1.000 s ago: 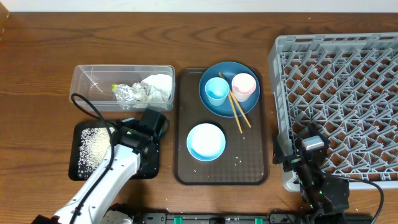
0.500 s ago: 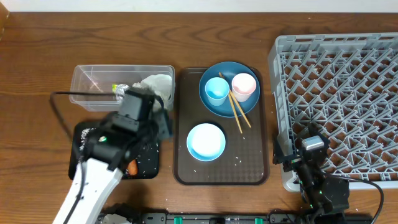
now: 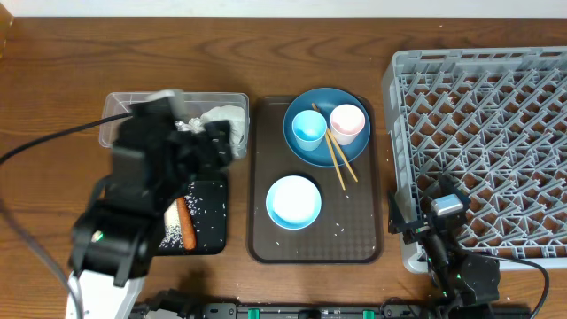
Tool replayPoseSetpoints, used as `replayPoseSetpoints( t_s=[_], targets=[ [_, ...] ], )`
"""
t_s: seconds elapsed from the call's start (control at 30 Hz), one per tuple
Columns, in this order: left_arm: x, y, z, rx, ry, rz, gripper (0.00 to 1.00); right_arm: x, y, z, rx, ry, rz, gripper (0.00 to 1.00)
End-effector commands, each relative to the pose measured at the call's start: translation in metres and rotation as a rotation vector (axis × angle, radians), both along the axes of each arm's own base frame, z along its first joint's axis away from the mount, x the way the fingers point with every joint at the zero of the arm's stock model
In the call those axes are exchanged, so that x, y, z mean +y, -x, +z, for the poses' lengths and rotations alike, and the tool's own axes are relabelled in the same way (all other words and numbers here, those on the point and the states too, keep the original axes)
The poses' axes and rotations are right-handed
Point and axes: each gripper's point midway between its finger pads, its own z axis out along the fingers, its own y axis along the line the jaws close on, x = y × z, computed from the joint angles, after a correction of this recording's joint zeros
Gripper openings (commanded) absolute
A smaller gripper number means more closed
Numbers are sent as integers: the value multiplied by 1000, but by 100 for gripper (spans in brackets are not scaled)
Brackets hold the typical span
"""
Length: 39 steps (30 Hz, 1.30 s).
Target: Sort waste into correct bins and load items into the dishwasher rack
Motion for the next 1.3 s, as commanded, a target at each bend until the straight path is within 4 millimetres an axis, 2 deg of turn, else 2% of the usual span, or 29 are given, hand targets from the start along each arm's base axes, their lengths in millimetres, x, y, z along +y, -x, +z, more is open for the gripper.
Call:
replayPoseSetpoints(
  t_s=[0.0, 0.1, 0.2, 0.37, 0.53, 0.57, 0.6, 0.7, 0.8, 0.83, 0.93, 1.03, 1.23, 1.27],
  targets=[
    [34, 2, 22, -77, -19, 125, 78, 2, 4, 14, 11, -63, 11, 99],
    [47, 3, 23, -78, -21, 167, 86, 1, 10, 40, 34, -138, 11, 99],
    [49, 3, 21, -71, -22, 173, 92, 1, 17, 74, 77, -145, 18, 99],
    [49, 4, 13, -40, -28, 172, 94, 11, 11, 114, 249, -119, 53, 99],
    [49, 5, 6, -9, -33, 172, 95, 23, -11, 133, 537, -89, 78, 99],
    [49, 5, 6, -7, -34, 172, 100, 25, -16, 137, 584, -82, 77, 99],
    [49, 5, 5, -5, -34, 172, 100, 28, -23, 143, 633, -74, 79, 99],
    [49, 4, 4, 0, -35, 172, 100, 36, -44, 161, 669, -69, 91, 99],
    [48, 2, 2, 7, -36, 172, 98, 57, -59, 174, 698, -137, 185, 99],
    [48, 2, 1, 10, -37, 172, 98, 61, -64, 173, 705, -141, 202, 99],
    [48, 0, -1, 17, -38, 171, 98, 63, -82, 158, 761, -177, 173, 71],
    [48, -1, -3, 24, -39, 171, 98, 73, -87, 128, 877, -173, 169, 52],
    [48, -3, -7, 38, -42, 171, 98, 98, -95, 58, 1055, 6, 103, 51],
    [48, -4, -8, 41, -42, 171, 98, 103, -96, 44, 1084, 43, 92, 54]
  ],
)
